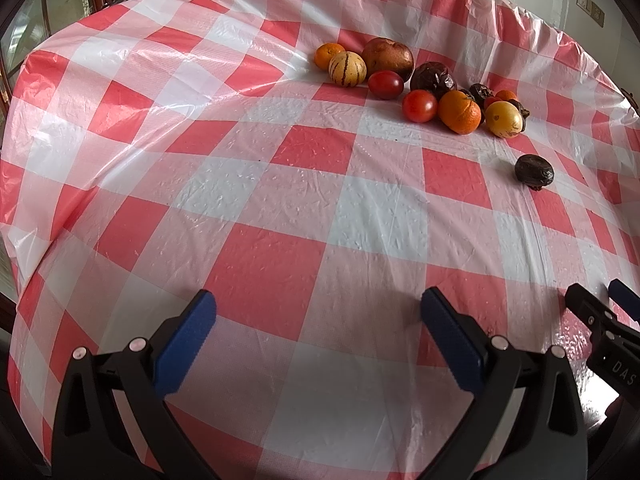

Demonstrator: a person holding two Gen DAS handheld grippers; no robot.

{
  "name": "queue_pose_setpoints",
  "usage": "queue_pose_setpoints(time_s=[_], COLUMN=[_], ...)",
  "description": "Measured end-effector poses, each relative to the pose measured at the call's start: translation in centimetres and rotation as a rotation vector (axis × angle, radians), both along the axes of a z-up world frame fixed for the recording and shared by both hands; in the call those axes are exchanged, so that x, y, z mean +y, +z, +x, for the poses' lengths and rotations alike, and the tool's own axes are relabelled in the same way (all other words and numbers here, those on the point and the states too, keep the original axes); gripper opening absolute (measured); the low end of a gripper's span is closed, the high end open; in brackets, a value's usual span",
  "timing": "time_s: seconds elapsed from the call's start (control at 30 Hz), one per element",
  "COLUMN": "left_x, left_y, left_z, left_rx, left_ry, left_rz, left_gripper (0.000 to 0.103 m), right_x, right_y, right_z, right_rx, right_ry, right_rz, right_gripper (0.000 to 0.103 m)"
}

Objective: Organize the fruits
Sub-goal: 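Grasp the dark mangosteen with the right tool while the left tool grasps a red tomato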

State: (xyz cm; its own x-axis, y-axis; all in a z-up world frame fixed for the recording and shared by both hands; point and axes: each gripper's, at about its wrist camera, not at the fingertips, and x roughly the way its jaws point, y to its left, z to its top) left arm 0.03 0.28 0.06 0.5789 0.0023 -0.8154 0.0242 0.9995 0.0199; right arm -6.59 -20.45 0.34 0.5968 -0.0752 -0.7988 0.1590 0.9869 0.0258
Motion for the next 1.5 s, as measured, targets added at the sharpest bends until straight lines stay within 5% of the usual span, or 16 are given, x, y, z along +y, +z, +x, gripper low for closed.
queue_pose_setpoints(time_s=[0.4,0.6,0.7,0.83,0.93,1.1,1.43,1.5], left_x=[0.0,0.0,0.0,0.0,-1.4,-4.0,-8.9,-9.2], left_y=[0.0,0.0,0.1,0.4,0.5,0.6,0.5,0.6], left_z=[0.1,0.0,0.0,1.9,4.9,10.6,16.4,17.2], left_rx=[0.01,0.013,0.013,0.016,0.002,-0.031,-0.028,-0.031], left_ry=[-0.003,-0.007,-0.003,-0.01,-0.017,-0.036,-0.242,-0.264], left_rz=[-0.004,-0.003,-0.008,-0.073,-0.084,-0.022,0.023,-0.003], left_gripper=[0.102,0.102,0.102,0.101,0.097,0.073,0.065,0.05], right_x=[2.1,2.5,2.1,0.0,-2.0,-4.9,-5.3,-5.3], right_y=[1.0,0.8,1.0,1.2,1.5,1.7,1.4,1.3], right_z=[7.8,11.9,11.9,11.6,11.4,10.6,11.6,11.5], right_rx=[-0.017,-0.016,-0.032,-0.081,-0.141,-0.22,-0.21,-0.208], right_ry=[0.109,0.126,0.122,0.074,-0.002,-0.109,-0.133,-0.132], right_rz=[0.018,0.02,0.031,0.155,0.234,0.316,0.339,0.343], right_gripper=[0.084,0.064,0.04,0.04,0.04,0.04,0.04,0.04])
